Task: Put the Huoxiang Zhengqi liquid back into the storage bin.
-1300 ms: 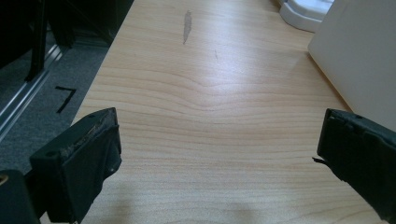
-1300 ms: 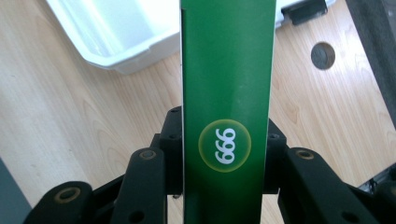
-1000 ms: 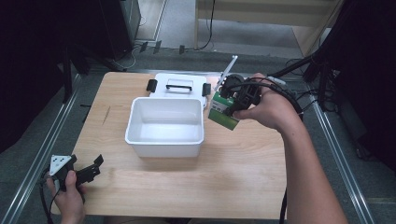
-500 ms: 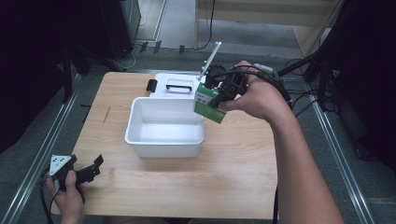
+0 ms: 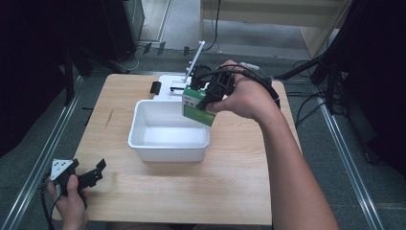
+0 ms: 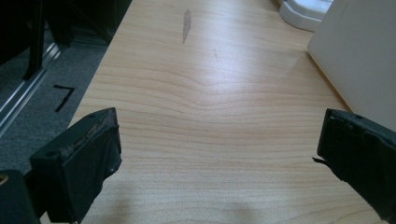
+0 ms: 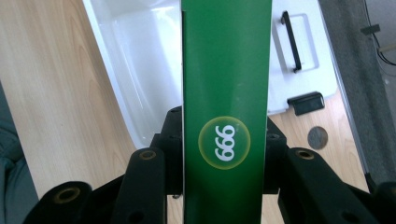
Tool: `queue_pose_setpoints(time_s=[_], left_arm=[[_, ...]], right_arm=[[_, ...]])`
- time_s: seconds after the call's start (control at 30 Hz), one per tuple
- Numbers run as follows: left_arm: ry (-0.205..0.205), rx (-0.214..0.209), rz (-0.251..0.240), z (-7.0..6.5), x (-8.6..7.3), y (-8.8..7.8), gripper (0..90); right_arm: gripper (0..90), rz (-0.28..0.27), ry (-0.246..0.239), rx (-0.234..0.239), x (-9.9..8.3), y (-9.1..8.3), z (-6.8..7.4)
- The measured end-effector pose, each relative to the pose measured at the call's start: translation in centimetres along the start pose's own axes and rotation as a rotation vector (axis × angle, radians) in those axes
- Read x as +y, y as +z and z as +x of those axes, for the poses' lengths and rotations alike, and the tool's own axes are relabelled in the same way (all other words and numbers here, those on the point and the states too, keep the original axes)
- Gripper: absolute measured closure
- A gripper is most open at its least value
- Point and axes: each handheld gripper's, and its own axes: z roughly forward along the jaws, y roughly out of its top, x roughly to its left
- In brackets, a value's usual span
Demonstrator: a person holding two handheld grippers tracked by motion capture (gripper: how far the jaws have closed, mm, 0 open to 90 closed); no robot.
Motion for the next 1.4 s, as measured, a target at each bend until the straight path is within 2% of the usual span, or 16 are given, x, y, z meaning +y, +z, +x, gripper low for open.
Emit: queue_pose_setpoints(time_s=[0.17,0.23,0.3,0.37,0.4,0.5,0.67,0.73,0.8,0.87,0.93,1.0,1.17,1.4], left_arm=[[-0.006,-0.001,-0.001,0.0,0.0,0.0,0.6],[-0.006,-0.001,-0.001,0.0,0.0,0.0,0.6],[-0.006,-0.001,-0.001,0.0,0.0,0.0,0.6],[-0.005,-0.001,0.000,0.0,0.0,0.0,0.6],[-0.004,-0.001,0.001,0.0,0.0,0.0,0.6],[-0.005,-0.001,0.000,0.0,0.0,0.1,0.6],[-0.008,-0.002,0.000,0.0,0.0,0.1,0.6],[-0.006,-0.002,0.000,0.0,0.0,0.1,0.6],[-0.006,-0.002,0.001,0.0,0.0,0.1,0.6],[-0.003,-0.002,0.003,0.0,0.0,0.1,0.6],[-0.003,-0.003,0.004,0.0,0.0,0.0,0.6],[-0.004,-0.003,0.002,0.0,0.0,0.1,0.6],[-0.004,-0.002,0.003,0.0,0.0,0.0,0.6],[-0.004,-0.003,0.003,0.0,0.0,0.0,0.6]], right_arm=[[64.8,-0.017,-0.014,0.037,0.9,0.6,0.4],[64.8,-0.026,-0.042,0.049,1.1,0.9,0.6],[64.8,-0.023,-0.048,0.057,1.2,1.0,0.7],[64.8,-0.021,-0.080,0.078,1.5,1.5,1.1],[64.8,-0.021,-0.080,0.078,1.5,1.5,1.1],[64.7,-0.021,-0.121,0.087,1.7,2.1,1.4],[64.7,-0.004,-0.167,0.087,1.4,3.3,1.3],[64.7,-0.001,-0.171,0.084,1.3,3.5,1.3],[64.7,-0.004,-0.199,0.077,0.9,3.8,1.2],[64.7,-0.001,-0.200,0.072,0.8,3.9,1.2],[64.7,-0.003,-0.237,0.073,0.5,4.5,1.2],[64.7,0.005,-0.252,0.068,0.4,4.9,1.2],[64.6,0.018,-0.271,0.067,0.0,5.9,0.9],[64.6,0.026,-0.274,0.073,-0.2,7.3,0.7]])
